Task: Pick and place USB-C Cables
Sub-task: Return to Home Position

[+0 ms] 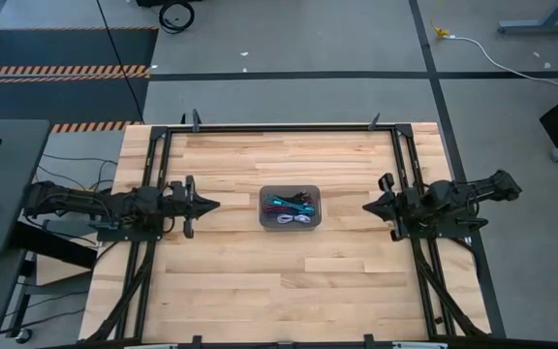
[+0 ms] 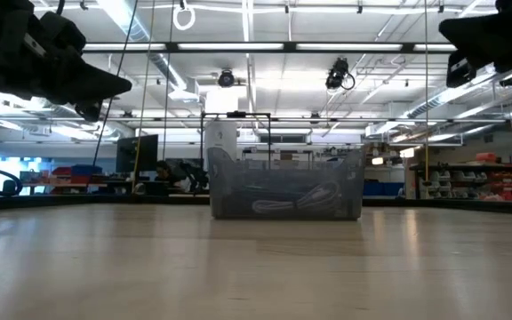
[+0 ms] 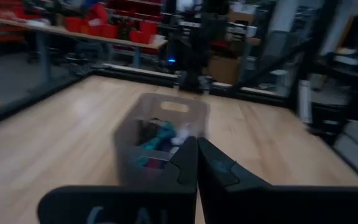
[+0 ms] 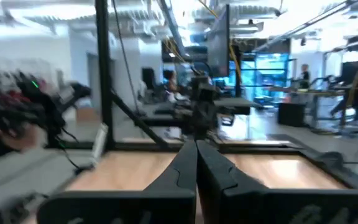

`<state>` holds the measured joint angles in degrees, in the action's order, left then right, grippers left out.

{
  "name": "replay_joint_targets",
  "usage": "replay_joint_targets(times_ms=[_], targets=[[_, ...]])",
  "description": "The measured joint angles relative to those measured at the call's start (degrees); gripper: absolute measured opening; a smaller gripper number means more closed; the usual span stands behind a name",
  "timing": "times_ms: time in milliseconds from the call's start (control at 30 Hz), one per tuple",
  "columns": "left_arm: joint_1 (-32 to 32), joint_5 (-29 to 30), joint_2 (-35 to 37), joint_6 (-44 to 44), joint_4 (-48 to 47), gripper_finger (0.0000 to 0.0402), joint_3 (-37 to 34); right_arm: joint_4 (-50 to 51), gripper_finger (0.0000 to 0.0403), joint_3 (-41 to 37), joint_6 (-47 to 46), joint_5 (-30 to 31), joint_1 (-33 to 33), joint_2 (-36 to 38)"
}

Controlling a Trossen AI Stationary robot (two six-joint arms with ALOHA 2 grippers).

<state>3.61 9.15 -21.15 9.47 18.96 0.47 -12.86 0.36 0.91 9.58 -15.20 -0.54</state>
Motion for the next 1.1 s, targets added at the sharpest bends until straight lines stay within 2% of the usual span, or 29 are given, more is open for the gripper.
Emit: replay_joint_targets(times_ms=[100, 200, 400, 933, 967, 1100], targets=[[-0.64, 1.26, 0.0, -1.53, -0.09, 0.0004, 0.0, 1.89, 0.0004, 0.0, 3.01, 0.2, 2.02, 0.0], [-1.2, 0.98, -0.07, -2.29, -0.42, 0.0004, -0.02, 5.97, 0.0004, 0.0, 1.94, -0.58, 4.88, -0.04], [-1.25, -1.69, -0.12, -4.49, -0.64, 0.0004, -0.02, 11.2, 0.0004, 0.0, -3.78, -9.17, 9.18, -0.04], [-1.13, -1.71, -0.2, -2.66, -0.22, 0.0005, -0.04, 11.93, 0.0012, 0.0, -7.15, -9.25, 9.81, -0.59], [-1.13, -1.71, -0.2, -2.6, -0.23, 0.0005, -0.04, 11.89, 0.0013, 0.0, -5.98, -9.19, 9.81, -0.59], [-1.13, -1.71, -0.2, -2.62, -0.31, 0.0005, -0.04, 11.1, 0.0015, 0.0, 8.65, -7.92, 9.88, -0.57]])
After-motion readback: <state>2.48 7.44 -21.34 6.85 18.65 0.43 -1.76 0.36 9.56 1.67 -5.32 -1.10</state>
